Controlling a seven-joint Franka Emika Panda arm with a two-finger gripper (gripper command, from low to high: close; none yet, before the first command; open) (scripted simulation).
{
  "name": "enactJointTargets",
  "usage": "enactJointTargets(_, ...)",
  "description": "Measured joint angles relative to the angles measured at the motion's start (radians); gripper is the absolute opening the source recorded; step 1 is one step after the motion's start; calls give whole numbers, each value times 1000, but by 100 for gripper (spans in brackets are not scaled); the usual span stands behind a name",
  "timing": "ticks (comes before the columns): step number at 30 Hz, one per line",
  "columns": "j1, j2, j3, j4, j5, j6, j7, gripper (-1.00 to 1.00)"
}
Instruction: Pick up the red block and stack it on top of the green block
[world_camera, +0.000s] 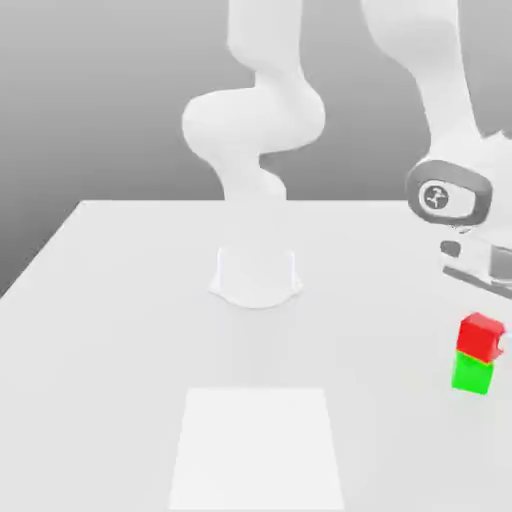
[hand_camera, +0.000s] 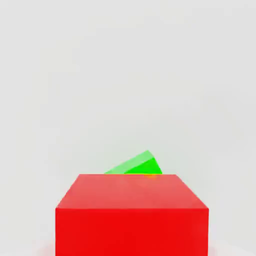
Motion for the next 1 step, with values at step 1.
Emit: enactJointTargets(1, 0, 0, 0, 0, 0, 0, 0, 100)
